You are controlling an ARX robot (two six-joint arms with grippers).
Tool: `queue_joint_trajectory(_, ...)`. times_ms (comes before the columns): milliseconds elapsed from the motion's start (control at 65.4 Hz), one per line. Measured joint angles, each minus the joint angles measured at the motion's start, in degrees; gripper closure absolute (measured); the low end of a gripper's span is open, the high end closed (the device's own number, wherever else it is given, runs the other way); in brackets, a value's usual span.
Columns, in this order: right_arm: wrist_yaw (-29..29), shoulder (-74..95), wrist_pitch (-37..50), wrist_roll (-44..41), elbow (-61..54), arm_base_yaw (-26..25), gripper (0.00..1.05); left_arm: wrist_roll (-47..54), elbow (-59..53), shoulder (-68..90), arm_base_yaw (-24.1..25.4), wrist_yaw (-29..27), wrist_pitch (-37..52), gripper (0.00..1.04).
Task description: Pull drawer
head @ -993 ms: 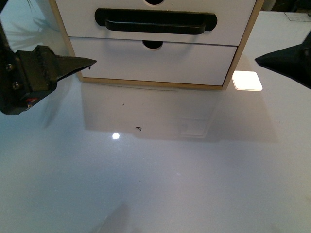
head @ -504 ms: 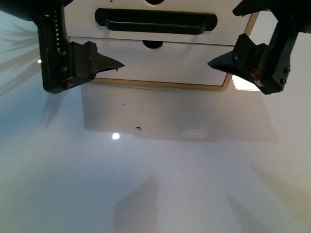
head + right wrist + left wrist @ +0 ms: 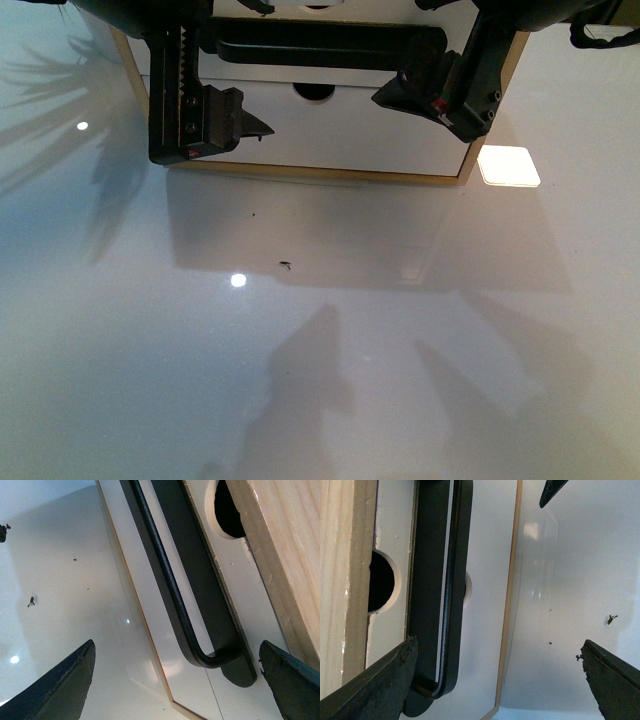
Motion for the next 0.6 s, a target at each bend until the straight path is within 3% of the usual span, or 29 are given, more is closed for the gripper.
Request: queue_joint_trajectory(596, -2.4, 3.3, -3.2, 1.2, 2.9, 1.0, 0.09, 0.6, 1.9, 2.6, 1.8, -0.2, -0.4, 0.07)
